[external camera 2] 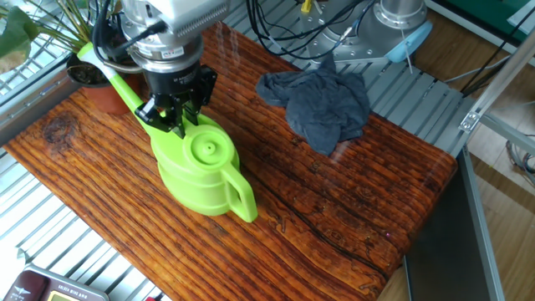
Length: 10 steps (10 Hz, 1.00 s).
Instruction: Water the plant
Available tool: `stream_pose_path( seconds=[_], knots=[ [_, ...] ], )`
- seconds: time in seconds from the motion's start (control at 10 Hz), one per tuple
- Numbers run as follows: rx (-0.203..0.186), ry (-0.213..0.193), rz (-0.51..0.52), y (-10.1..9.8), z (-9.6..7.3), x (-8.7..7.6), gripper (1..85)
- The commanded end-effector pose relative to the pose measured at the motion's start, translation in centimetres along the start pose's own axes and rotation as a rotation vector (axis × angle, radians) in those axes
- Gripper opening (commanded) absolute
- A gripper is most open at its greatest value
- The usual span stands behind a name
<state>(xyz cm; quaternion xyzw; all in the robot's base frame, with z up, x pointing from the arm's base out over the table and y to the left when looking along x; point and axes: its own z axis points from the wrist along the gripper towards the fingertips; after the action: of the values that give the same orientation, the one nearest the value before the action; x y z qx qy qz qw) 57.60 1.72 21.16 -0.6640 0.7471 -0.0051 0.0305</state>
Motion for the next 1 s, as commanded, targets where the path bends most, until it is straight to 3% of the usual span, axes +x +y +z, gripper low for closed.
stream_pose_path(
  seconds=[0.0, 0.5, 0.9],
  knots=[
    [-0.004, -0.043, 0.024, 0.1, -0.6, -1.2, 1.0],
    [-0.014, -0.125, 0.075, 0.4, -1.1, -2.5, 1.0],
    [-0.019, -0.129, 0.066, 0.4, -1.8, -0.9, 1.0]
  ],
)
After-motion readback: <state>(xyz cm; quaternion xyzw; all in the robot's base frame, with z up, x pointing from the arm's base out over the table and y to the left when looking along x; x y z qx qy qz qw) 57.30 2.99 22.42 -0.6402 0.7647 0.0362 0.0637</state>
